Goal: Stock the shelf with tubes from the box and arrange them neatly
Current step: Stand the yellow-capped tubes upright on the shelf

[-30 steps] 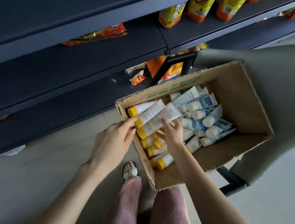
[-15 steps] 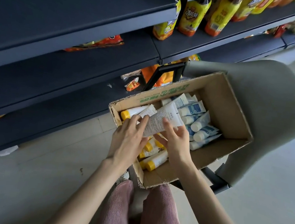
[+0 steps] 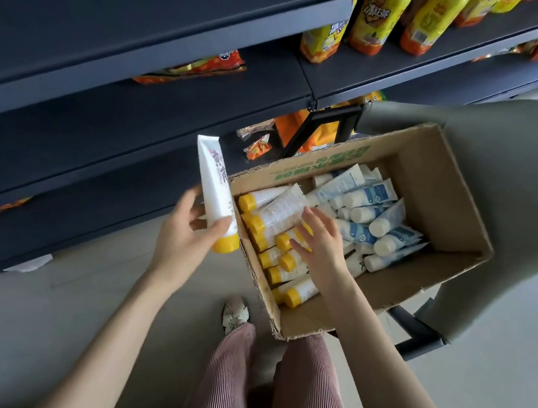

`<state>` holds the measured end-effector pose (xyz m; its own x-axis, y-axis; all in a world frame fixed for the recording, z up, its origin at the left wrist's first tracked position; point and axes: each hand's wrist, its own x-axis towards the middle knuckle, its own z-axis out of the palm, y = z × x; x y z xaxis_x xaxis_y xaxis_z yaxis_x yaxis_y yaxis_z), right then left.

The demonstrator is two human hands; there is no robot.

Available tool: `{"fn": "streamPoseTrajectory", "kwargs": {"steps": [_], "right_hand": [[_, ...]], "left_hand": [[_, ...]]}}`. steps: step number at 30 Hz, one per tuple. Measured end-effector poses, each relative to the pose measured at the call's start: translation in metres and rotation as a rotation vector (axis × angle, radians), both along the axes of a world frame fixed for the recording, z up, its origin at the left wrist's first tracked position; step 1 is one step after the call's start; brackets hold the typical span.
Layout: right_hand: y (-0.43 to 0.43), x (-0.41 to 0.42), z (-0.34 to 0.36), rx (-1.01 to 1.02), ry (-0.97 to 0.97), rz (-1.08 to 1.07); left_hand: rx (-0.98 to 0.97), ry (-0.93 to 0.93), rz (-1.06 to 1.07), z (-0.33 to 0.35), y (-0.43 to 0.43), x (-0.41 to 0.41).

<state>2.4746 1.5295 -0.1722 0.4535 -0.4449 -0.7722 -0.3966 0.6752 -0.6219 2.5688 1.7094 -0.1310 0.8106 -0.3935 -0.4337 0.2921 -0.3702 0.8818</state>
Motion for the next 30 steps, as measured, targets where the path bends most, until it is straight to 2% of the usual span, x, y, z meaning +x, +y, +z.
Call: {"fn": "streamPoseTrajectory", "kwargs": {"steps": [7, 13, 21, 26, 30], "right_hand": [[0.019, 0.034, -0.064, -0.014, 0.239, 0.077], [0.030, 0.060, -0.100, -0.073, 0.308, 0.082], [0.023, 0.086, -0.123, -0.238, 0.577, 0.185], [0.017, 0.076, -0.121, -0.272, 0.575, 0.228], [0.016, 0.055, -0.109, -0.157, 0.391, 0.053]], "left_hand": [[-0.099, 0.091, -0.021, -0.004, 0.022, 0.006], [-0.073, 0.091, 0.000, -0.019, 0.042, 0.017], [-0.042, 0.101, -0.029, -0.029, 0.053, 0.034], [-0.041, 0.108, -0.050, -0.027, 0.052, 0.040], [-0.067, 0.132, -0.041, -0.020, 0.051, 0.043]]}}
